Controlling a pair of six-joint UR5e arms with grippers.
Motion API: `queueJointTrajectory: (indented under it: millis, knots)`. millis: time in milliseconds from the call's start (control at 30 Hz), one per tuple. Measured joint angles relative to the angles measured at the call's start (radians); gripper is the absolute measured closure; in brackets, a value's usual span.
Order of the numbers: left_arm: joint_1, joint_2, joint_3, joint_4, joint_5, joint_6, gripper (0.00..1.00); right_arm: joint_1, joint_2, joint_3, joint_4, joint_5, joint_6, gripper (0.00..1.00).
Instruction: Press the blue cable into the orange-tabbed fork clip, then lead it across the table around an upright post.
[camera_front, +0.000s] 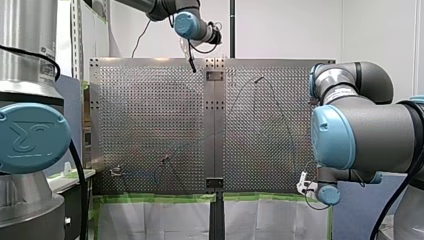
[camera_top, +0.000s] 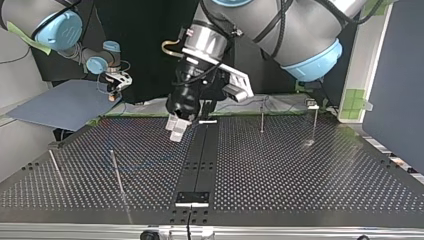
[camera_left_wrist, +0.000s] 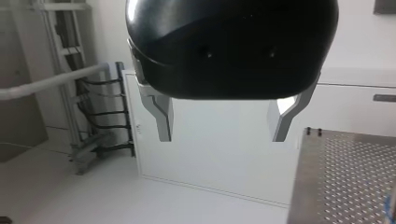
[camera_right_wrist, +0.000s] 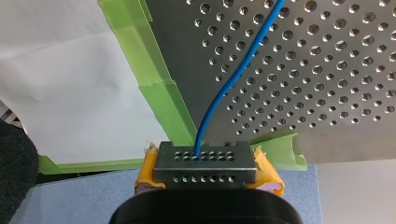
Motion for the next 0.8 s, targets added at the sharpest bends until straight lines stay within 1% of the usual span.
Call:
queueJointTrajectory:
  millis: [200, 533, 800]
  knots:
    - [0.0, 0.022, -0.049, 0.049, -0.001, -0.01, 0.0, 0.001, 0.0, 0.0, 0.001, -0.007, 0.0, 1.0]
    - [-0.003, 0.023, -0.13, 0.13, -0.003, -0.027, 0.0, 0.001, 0.001, 0.0, 0.001, -0.008, 0.0, 1.0]
    - [-0.006, 0.022, -0.199, 0.2, -0.017, -0.043, 0.0, 0.002, 0.001, 0.0, 0.001, -0.008, 0.0, 1.0]
